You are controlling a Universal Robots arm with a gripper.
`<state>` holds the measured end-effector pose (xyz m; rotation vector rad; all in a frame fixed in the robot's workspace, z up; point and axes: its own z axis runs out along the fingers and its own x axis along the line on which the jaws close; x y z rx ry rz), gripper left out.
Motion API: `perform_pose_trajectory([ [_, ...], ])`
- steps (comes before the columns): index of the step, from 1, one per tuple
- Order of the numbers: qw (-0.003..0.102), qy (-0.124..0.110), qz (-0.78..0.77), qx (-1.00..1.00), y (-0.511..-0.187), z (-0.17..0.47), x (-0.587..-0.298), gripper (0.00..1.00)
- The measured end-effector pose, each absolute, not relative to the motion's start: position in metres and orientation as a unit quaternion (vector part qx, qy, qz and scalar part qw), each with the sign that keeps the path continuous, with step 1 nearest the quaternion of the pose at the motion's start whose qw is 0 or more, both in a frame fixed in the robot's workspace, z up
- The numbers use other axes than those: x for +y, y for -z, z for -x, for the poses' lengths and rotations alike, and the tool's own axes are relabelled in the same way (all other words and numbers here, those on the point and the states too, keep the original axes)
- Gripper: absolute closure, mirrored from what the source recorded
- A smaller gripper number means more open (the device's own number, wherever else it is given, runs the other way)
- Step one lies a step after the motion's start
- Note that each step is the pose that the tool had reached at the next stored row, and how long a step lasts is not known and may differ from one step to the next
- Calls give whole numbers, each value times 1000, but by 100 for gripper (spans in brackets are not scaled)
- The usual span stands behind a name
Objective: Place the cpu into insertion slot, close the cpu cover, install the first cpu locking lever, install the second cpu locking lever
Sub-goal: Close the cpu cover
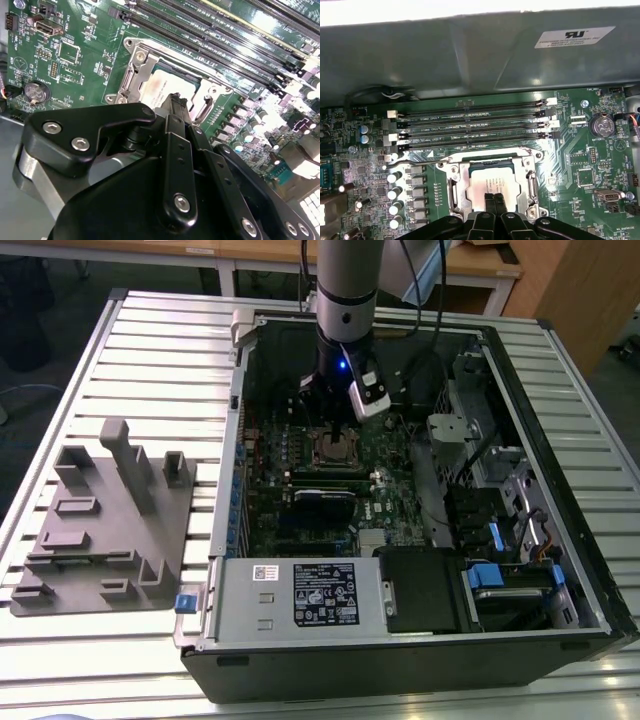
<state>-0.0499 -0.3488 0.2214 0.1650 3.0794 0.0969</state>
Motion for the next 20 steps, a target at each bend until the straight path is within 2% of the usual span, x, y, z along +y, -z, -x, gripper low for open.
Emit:
perform_pose_trajectory([
  [20, 28, -31, -53, 998, -218, 49, -349, 89],
])
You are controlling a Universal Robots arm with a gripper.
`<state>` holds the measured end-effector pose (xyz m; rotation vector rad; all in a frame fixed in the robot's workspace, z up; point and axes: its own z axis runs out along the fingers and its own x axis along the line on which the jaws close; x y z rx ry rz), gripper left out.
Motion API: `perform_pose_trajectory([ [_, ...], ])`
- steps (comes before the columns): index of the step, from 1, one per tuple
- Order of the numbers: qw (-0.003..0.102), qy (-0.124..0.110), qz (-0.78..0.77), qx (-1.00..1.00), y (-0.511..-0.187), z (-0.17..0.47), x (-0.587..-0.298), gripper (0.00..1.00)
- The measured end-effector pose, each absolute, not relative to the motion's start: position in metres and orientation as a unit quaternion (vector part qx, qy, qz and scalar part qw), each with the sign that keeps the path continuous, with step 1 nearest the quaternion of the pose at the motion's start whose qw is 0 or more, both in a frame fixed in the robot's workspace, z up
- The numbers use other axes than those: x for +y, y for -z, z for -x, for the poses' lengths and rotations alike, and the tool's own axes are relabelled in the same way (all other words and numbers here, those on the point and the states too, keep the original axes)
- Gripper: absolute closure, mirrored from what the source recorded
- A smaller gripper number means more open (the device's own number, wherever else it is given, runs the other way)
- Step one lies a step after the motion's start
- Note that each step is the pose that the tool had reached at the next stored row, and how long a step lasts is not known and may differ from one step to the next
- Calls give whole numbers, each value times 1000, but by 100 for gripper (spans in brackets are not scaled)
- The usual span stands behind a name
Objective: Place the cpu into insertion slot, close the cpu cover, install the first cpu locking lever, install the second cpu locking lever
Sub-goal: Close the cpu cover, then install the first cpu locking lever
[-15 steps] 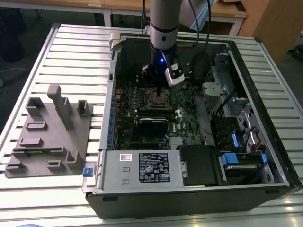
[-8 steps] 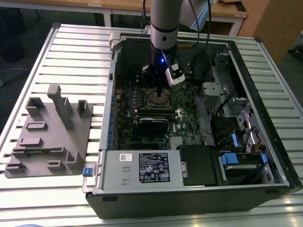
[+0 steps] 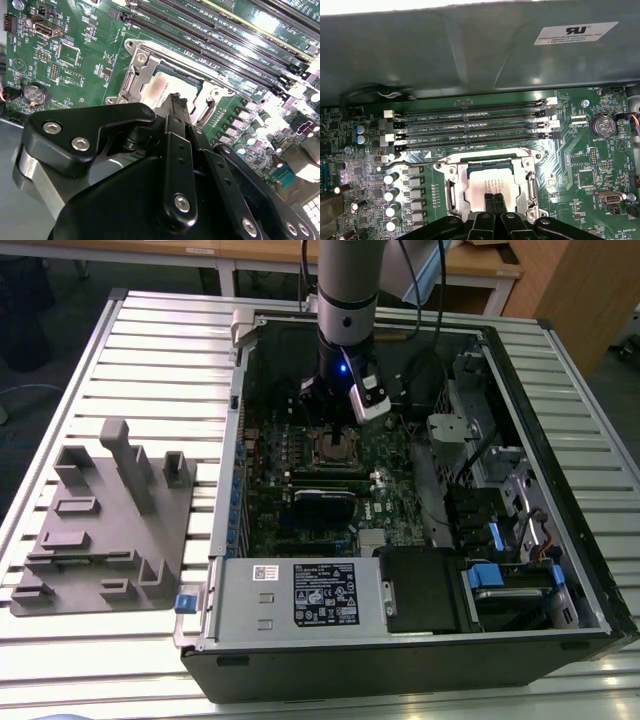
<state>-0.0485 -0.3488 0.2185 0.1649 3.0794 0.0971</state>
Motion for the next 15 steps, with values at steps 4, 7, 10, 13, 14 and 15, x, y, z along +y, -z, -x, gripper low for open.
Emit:
perform_pose_trajectory([
  [4, 28, -31, -53, 998, -214, 49, -349, 89],
  [7, 28, -31, -53, 998, -214, 49, -349, 89],
  [10, 29, -32, -53, 998, -214, 49, -349, 89],
  [13, 29, -32, -53, 998, -214, 49, -349, 89],
  [14, 29, -32, -53, 998, -215, 49, -349, 89],
  [15, 29, -32, -53, 998, -216, 49, -349, 89],
])
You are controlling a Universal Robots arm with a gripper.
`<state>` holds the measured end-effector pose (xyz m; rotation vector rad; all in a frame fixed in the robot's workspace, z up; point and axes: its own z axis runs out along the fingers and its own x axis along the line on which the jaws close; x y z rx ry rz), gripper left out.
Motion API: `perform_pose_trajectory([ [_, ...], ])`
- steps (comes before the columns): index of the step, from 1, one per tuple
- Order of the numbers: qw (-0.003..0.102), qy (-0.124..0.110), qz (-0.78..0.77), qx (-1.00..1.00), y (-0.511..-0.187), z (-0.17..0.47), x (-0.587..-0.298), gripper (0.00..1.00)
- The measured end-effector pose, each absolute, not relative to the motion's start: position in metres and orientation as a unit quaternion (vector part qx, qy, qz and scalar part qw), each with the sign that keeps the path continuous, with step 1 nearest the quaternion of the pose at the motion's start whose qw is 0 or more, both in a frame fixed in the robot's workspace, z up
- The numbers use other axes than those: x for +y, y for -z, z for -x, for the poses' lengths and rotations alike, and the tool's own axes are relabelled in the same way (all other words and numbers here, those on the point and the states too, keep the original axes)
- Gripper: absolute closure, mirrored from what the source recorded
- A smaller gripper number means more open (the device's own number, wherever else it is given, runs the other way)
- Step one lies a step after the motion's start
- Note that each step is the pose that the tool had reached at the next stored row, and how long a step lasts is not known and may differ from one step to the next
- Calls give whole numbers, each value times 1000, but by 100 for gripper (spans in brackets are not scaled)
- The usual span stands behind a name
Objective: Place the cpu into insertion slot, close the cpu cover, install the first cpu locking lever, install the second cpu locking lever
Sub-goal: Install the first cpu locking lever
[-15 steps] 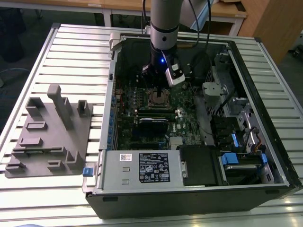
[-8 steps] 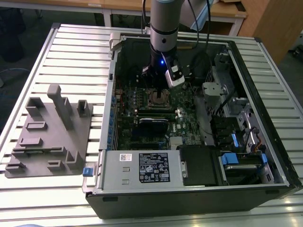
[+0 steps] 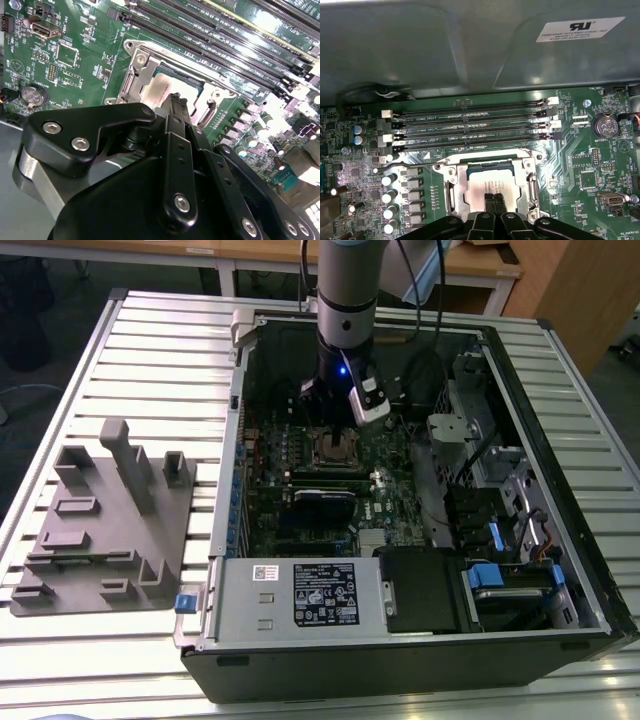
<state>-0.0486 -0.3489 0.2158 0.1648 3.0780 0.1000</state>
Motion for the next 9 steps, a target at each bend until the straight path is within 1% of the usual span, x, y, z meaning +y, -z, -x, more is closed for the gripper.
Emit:
perform_pose_trajectory([
  [9, 29, -32, -53, 998, -235, 49, -349, 89],
])
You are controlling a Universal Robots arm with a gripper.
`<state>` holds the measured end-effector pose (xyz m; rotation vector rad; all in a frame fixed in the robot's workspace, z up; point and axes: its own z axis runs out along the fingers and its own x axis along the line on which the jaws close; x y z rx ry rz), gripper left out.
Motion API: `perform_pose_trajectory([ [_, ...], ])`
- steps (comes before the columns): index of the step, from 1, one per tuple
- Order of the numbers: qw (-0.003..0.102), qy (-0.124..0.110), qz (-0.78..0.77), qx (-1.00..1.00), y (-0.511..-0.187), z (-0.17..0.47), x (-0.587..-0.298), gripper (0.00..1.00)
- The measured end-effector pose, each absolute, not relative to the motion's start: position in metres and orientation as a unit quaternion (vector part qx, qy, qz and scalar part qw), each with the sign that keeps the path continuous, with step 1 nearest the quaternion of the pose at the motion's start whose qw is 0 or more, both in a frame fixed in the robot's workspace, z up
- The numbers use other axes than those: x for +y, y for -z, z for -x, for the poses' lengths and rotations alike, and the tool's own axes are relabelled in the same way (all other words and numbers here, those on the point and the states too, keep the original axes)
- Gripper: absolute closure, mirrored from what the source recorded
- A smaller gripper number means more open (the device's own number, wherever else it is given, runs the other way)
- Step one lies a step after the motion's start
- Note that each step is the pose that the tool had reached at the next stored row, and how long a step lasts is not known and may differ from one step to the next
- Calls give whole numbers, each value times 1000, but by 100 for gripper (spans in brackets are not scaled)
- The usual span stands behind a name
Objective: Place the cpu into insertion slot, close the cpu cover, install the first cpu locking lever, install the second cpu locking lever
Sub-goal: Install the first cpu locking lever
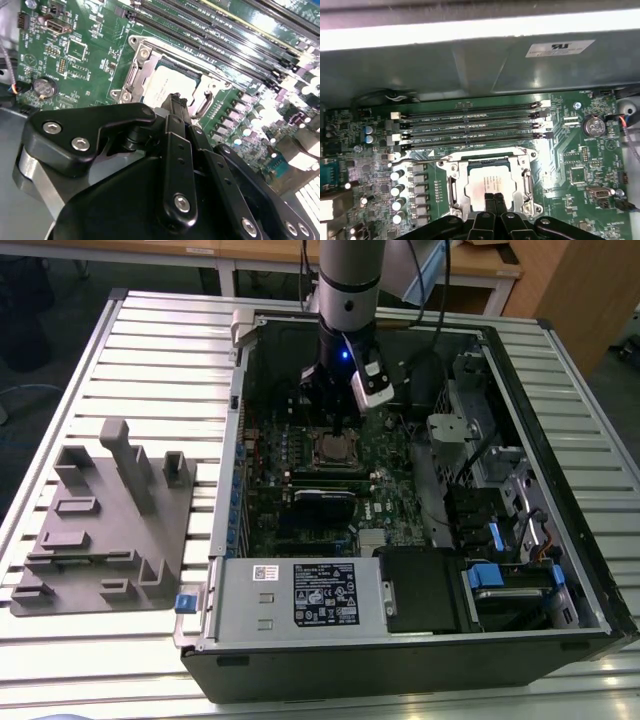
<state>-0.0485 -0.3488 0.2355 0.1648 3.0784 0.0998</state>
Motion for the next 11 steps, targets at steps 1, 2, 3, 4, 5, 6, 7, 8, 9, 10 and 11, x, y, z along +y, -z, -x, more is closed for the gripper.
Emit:
perform_pose_trajectory([
  [1, 28, -32, -53, 998, -236, 48, -349, 89],
  [2, 28, -32, -53, 998, -236, 48, -349, 89],
  [3, 28, -32, -53, 998, -236, 48, -349, 89],
  [4, 28, -32, -53, 998, -236, 48, -349, 89],
  [5, 28, -32, -53, 998, -236, 48, -349, 89],
  [6, 28, -32, -54, 998, -236, 49, -349, 89],
  [7, 28, -32, -53, 998, -236, 49, -349, 89],
  [8, 28, -32, -53, 998, -236, 51, -349, 89],
  [9, 28, -32, -53, 998, -236, 52, -349, 89],
  [10, 28, -32, -53, 998, -236, 55, -349, 89],
  [11, 28, -32, -53, 998, -236, 58, -349, 89],
])
